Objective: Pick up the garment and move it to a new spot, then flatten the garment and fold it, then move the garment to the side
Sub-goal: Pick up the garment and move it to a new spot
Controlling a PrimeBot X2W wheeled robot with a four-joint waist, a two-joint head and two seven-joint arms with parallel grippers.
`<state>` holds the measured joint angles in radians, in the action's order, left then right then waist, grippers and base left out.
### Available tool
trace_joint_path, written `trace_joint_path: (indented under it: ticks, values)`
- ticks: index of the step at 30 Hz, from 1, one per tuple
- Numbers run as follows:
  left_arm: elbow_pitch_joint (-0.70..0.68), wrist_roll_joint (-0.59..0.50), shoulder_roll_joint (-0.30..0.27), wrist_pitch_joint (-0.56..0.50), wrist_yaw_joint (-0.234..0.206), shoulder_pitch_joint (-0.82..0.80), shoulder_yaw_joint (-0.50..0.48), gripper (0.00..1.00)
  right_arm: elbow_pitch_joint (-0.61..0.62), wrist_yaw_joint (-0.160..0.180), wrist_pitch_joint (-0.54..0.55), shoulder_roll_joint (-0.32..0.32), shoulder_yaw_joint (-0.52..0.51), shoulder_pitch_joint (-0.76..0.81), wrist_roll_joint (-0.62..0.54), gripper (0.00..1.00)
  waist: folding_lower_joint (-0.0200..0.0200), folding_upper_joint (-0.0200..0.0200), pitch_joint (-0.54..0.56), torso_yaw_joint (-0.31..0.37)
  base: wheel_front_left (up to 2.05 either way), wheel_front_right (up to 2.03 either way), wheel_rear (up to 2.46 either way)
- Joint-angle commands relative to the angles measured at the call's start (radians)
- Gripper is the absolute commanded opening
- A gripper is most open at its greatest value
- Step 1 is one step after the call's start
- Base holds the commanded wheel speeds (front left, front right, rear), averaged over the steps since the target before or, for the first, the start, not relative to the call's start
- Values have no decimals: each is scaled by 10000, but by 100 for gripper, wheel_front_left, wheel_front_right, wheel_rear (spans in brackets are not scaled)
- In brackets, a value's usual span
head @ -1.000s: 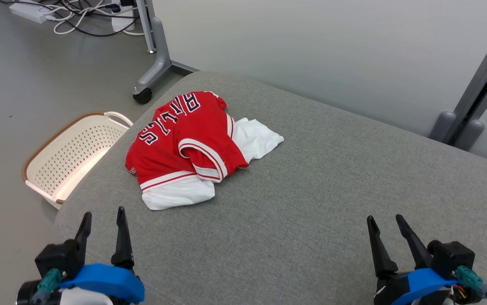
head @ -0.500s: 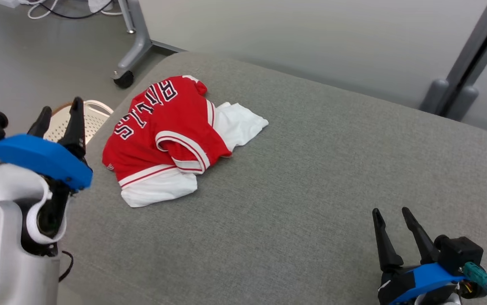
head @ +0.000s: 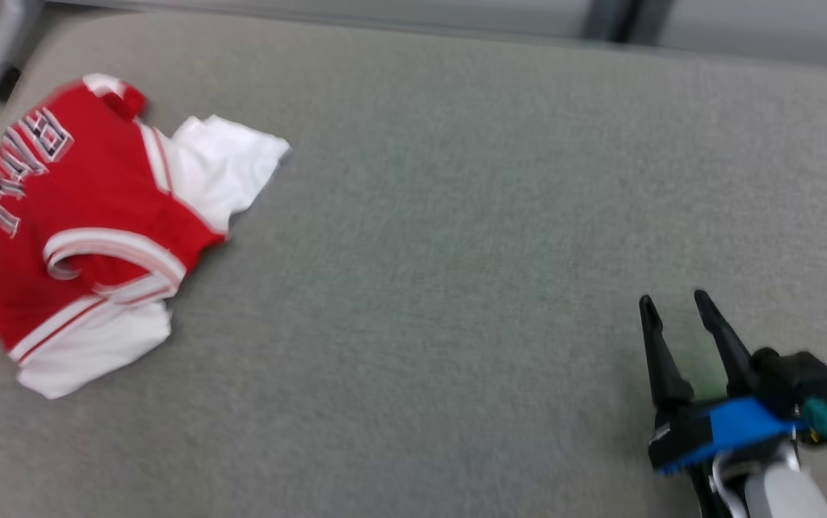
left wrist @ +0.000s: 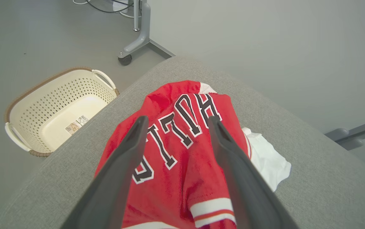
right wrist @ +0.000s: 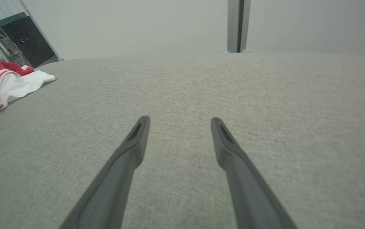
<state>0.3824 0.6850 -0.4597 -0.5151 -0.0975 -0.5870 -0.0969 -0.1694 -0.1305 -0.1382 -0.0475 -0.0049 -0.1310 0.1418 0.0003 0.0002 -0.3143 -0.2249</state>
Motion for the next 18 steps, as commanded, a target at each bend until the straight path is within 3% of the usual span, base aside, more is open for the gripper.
trace_joint_path:
  ticks: [1,14,15,16,17,18]
  values:
    - [107,-17,-173,-44,-59,-74,-125,100,156,-5,27,-52,-54,-154,-79,100,-3,-2,-209,210,0,0,0]
    - [855,480,-472,-541,-395,399,-643,100,828,-5,85,-52,-210,-431,-164,100,-3,-2,-1529,1313,0,0,0]
    - [991,494,-527,-647,-343,381,-602,48,830,-5,71,-52,-211,-435,-151,100,-3,-2,-1543,1327,0,0,0]
    - [1095,492,-566,-703,-315,344,-576,38,819,-5,65,-52,-206,-436,-141,100,-3,-2,-1534,1340,0,0,0]
    - [1164,480,-529,-791,-320,349,-496,0,789,-5,63,-52,-216,-426,-131,100,-3,-2,-1496,1342,0,0,0]
    - [1163,456,-492,-827,-312,360,-423,0,757,-5,59,-52,-241,-402,-118,100,-3,-2,-1427,1328,0,0,0]
